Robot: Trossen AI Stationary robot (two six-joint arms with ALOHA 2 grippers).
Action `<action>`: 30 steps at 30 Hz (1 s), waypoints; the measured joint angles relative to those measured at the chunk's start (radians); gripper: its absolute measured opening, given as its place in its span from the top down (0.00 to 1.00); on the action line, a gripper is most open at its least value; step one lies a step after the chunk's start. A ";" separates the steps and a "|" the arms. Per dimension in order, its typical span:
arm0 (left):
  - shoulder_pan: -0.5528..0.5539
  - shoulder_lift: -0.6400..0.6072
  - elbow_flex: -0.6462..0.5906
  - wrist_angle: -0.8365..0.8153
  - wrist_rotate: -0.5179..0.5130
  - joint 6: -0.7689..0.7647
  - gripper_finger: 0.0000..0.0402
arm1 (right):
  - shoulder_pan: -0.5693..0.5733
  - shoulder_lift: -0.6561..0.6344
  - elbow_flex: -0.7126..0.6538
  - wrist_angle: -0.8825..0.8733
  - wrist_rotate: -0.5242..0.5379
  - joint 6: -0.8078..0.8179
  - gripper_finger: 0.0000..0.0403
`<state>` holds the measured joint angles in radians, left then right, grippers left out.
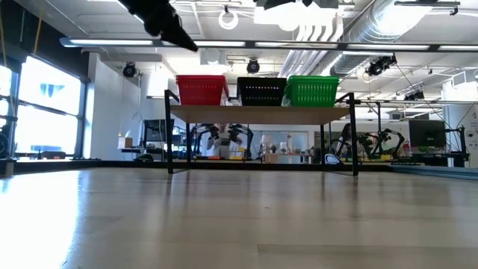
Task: Stack baskets on shelf by color
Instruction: Return to Home Position
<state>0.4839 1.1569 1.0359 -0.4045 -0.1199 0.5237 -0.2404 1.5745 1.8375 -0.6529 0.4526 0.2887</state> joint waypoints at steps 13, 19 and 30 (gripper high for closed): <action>-0.138 -0.185 -0.016 -0.044 0.093 -0.416 0.62 | 0.088 0.000 0.000 -0.022 0.010 -0.009 0.61; -0.283 -0.308 -0.154 -0.038 0.053 -0.527 0.62 | 0.136 0.000 -0.085 -0.020 0.055 0.044 0.61; -0.536 -0.573 -0.460 0.100 -0.132 -0.660 0.62 | 0.241 0.002 -0.340 0.158 0.045 0.150 0.61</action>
<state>-0.0524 0.5839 0.5763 -0.3045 -0.2522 -0.1361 0.0004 1.5761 1.4979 -0.4950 0.4973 0.4390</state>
